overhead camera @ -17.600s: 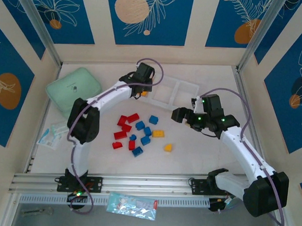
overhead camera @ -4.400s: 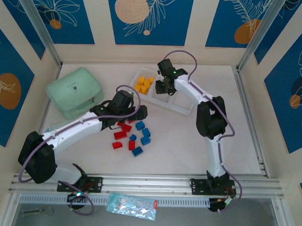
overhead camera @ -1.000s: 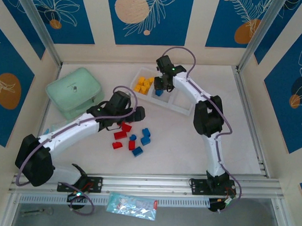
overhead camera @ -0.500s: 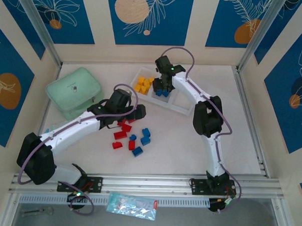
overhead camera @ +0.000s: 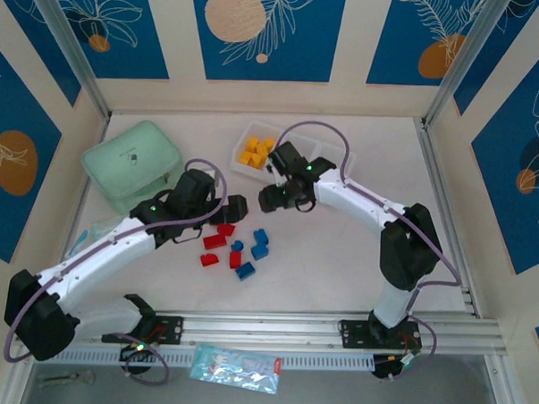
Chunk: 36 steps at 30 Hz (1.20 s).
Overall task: Sort the legos into containers by color
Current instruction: Pick up the lego from the center of the table.
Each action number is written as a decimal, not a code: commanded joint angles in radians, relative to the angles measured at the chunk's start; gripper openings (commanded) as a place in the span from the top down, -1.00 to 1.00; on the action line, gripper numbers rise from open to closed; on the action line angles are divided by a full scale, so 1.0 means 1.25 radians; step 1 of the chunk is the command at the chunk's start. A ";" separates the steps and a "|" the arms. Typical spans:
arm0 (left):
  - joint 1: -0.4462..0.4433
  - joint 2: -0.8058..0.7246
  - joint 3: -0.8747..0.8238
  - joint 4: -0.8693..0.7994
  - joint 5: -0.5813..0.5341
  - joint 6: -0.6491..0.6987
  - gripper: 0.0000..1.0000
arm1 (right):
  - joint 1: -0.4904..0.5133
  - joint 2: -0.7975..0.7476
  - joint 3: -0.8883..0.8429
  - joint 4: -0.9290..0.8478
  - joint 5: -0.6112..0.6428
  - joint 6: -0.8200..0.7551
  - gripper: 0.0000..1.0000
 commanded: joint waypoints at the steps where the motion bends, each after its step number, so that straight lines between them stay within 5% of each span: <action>1: 0.010 -0.043 -0.039 -0.049 -0.013 -0.013 -0.99 | 0.041 -0.030 -0.061 0.026 -0.034 0.069 -0.44; 17: 0.010 -0.128 -0.135 -0.061 -0.028 -0.086 -0.99 | 0.135 0.089 -0.084 0.096 -0.016 0.160 -0.53; 36: 0.011 -0.113 -0.137 -0.057 -0.029 -0.079 -0.99 | 0.123 0.143 -0.040 0.084 0.019 0.124 0.15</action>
